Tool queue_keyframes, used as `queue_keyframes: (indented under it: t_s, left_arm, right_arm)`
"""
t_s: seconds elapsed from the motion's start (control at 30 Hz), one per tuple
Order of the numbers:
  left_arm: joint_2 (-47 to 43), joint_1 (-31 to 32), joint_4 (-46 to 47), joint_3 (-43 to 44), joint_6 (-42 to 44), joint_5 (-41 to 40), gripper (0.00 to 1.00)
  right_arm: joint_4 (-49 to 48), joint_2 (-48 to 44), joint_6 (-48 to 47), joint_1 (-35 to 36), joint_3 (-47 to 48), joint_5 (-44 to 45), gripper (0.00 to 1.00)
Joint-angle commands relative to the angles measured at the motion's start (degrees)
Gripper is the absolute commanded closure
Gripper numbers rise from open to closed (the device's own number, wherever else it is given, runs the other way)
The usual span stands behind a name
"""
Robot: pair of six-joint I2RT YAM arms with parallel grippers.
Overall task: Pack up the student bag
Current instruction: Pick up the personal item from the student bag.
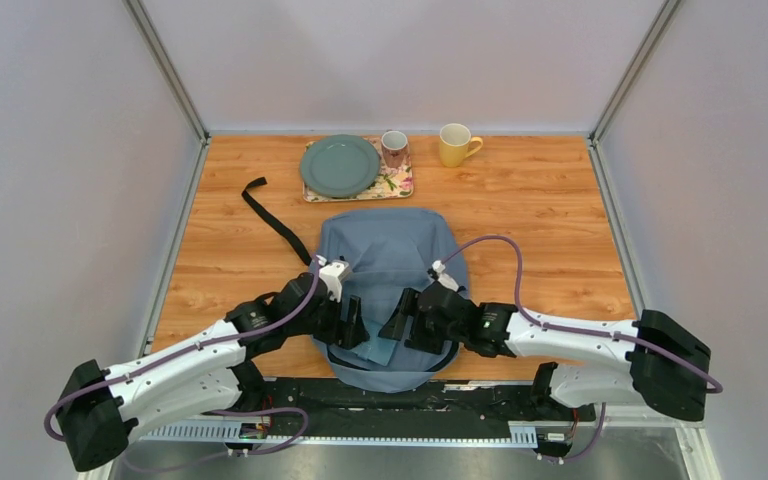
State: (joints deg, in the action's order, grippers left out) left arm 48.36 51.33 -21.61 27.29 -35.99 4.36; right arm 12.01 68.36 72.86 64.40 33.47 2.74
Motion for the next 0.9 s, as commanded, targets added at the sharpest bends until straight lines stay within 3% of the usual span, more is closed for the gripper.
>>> queue_keyframes:
  t_s: [0.0,0.33,0.43,0.47,0.57,0.67,0.73,0.77,0.83,0.87]
  left_arm:
    - [-1.2,-0.1,2.1,-2.8,-2.7,7.0,0.16]
    - [-2.5,-0.2,8.4,-7.7,-5.3,12.2,0.49]
    - [-2.5,-0.2,8.7,-7.1,-4.4,12.4,0.53]
    - [-2.4,-0.1,8.7,-6.6,-4.2,12.3,0.53]
    - [-2.8,-0.2,9.0,-5.8,-3.4,12.2,0.53]
    - [-3.6,-0.2,10.5,-5.3,-2.7,12.9,0.56]
    - [-4.0,-0.2,11.8,-5.1,-2.3,13.2,0.62]
    - [-4.1,-0.2,12.1,-5.1,-2.2,13.5,0.71]
    - [-4.1,-0.2,12.3,-4.7,-1.5,13.7,0.81]
    - [-4.2,-0.2,12.2,-4.4,-1.1,13.9,0.92]
  right_arm:
    - [-4.4,2.6,2.4,1.3,2.2,-1.0,0.26]
    - [-11.5,4.3,1.3,1.3,1.2,-2.0,0.5]
    - [-14.0,2.7,0.0,1.3,0.5,-1.9,0.69]
    - [-14.4,2.1,-0.3,1.4,-0.1,-2.0,0.89]
    - [-15.3,0.0,-1.6,1.3,-0.6,-2.0,1.0]
    - [-15.6,-1.9,-3.4,1.3,-1.0,-1.9,0.98]
    - [-14.9,-2.6,-3.8,1.3,-0.8,-1.5,0.91]
    - [-13.8,-3.1,-3.8,1.3,-0.5,-0.8,0.76]
    - [-8.0,-3.9,-4.3,1.3,0.8,2.1,0.64]
    - [-6.1,-4.3,-5.0,1.3,1.2,3.1,0.57]
